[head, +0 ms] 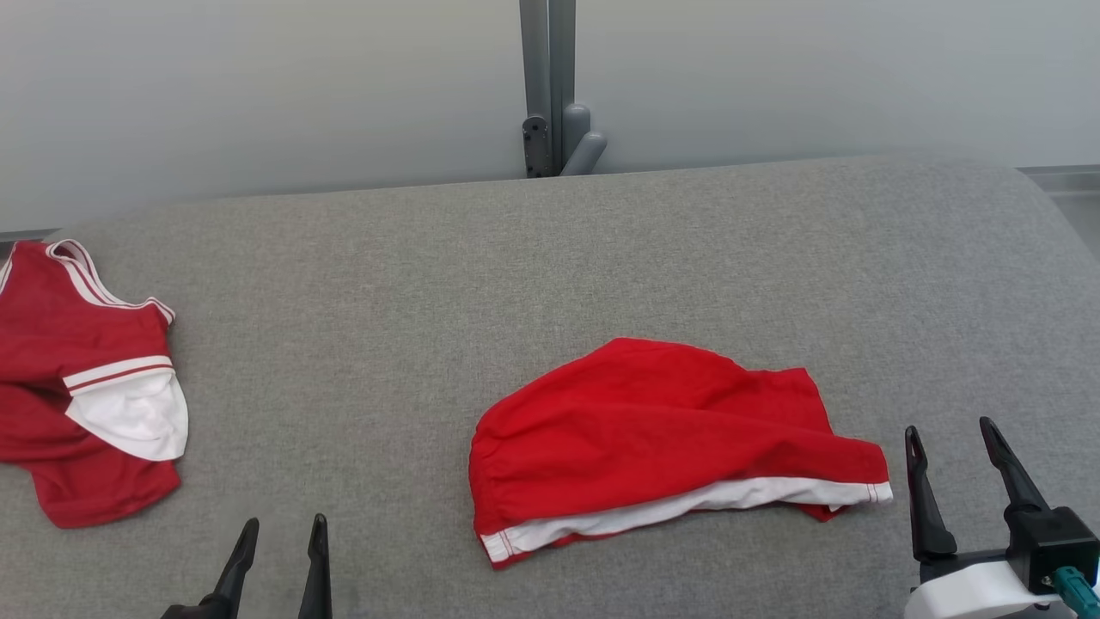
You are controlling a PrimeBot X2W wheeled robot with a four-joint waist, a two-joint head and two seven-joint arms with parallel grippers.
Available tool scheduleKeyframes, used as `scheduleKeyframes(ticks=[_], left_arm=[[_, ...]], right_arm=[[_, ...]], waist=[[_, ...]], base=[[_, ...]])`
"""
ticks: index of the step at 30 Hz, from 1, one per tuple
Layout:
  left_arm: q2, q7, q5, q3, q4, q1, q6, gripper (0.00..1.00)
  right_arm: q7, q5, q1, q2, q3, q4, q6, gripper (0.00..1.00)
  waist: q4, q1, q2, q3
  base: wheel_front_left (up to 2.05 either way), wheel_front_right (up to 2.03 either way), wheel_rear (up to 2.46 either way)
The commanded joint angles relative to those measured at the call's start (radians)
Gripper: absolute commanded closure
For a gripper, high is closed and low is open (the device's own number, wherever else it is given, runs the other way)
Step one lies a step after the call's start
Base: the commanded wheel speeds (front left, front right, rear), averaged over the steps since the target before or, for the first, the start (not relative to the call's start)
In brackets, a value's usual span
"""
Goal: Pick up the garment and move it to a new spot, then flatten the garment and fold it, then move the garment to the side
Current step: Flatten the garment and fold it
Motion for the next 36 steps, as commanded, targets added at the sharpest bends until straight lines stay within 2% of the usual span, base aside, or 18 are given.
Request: scheduleKeyframes(ticks=[1,6,19,28,32,36], left_arm=[[-0.017,0.000,0.029,0.033,0.013,0.014,-0.030,0.00],[-0.051,0.000,0.071,0.087,0.035,0.020,-0.072,0.00],[-0.083,0.000,0.103,0.117,0.043,0.008,-0.093,0.00],[-0.088,0.000,0.080,0.072,0.043,-0.004,-0.093,0.00],[-0.076,0.011,0.064,0.008,0.094,-0.022,-0.093,0.00],[-0.076,0.103,0.040,-0.043,0.114,-0.050,-0.093,0.00]], right_arm=[[-0.003,0.003,0.009,-0.003,-0.002,0.005,0.000,0.00],[-0.003,0.009,0.014,-0.003,0.001,0.015,0.000,0.00],[-0.003,0.017,0.004,-0.002,0.018,0.023,0.000,0.00],[-0.003,0.020,-0.012,-0.002,0.023,0.019,0.000,0.00],[-0.003,-0.013,-0.011,-0.023,0.049,0.077,0.000,0.00],[-0.003,-0.029,-0.040,-0.045,0.067,0.183,0.000,0.00]], waist=[[0.005,0.0000,0.0055,-0.002],[0.007,0.0000,0.0055,-0.006],[-0.001,0.0000,0.0055,-0.005],[-0.019,0.0000,0.0055,0.006],[-0.031,0.0000,0.0055,0.018],[-0.042,0.0000,0.0055,0.049]], base=[[0.00,0.00,0.00],[0.00,0.00,0.00],[0.00,0.00,0.00],[0.00,0.00,0.00],[0.00,0.00,0.00],[0.00,0.00,0.00]])
